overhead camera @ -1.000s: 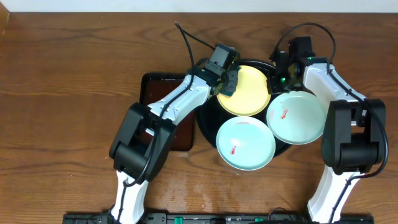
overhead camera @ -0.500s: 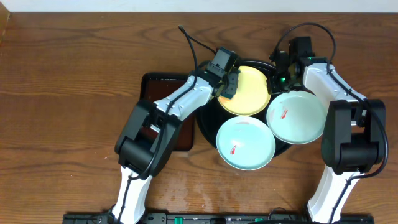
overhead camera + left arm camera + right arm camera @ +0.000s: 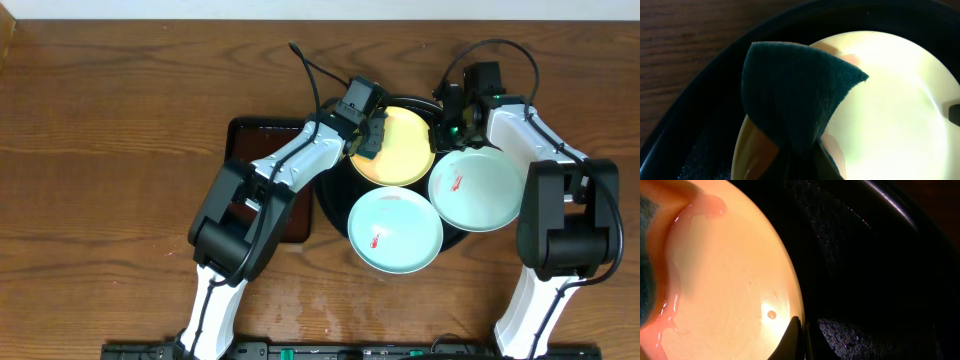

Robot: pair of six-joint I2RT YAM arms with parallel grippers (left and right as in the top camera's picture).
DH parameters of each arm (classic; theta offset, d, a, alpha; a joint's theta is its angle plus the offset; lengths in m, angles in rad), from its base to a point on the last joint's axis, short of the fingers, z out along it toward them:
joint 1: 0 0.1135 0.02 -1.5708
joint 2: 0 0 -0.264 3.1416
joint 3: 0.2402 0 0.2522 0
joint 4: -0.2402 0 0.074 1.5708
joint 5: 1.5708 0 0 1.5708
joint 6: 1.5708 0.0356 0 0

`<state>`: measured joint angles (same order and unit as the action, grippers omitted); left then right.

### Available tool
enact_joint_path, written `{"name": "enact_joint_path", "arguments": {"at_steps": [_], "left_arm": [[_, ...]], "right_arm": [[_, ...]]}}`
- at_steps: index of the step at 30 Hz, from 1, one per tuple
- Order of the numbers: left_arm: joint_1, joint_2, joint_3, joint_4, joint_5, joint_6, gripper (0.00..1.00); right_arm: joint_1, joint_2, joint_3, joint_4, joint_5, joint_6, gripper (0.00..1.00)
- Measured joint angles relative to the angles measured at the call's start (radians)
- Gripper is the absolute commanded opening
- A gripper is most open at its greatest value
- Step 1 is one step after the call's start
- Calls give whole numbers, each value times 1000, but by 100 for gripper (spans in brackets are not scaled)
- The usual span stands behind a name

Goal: Clean dirty plates on tray and stack at the side
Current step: 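Wipe the sponge across the yellow plate surface with the left gripper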

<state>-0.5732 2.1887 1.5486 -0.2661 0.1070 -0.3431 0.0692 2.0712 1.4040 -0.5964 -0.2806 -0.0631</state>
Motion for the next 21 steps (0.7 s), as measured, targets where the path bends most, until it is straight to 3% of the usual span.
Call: {"name": "enact_joint_path", "arguments": {"at_steps": [11, 21], "left_arm": [[-1, 0, 1, -12, 20, -23, 8], [23, 23, 0, 31, 190, -24, 8]], "right_arm": [[9, 0, -1, 10, 14, 0, 1], [9, 0, -1, 10, 16, 0, 1]]}}
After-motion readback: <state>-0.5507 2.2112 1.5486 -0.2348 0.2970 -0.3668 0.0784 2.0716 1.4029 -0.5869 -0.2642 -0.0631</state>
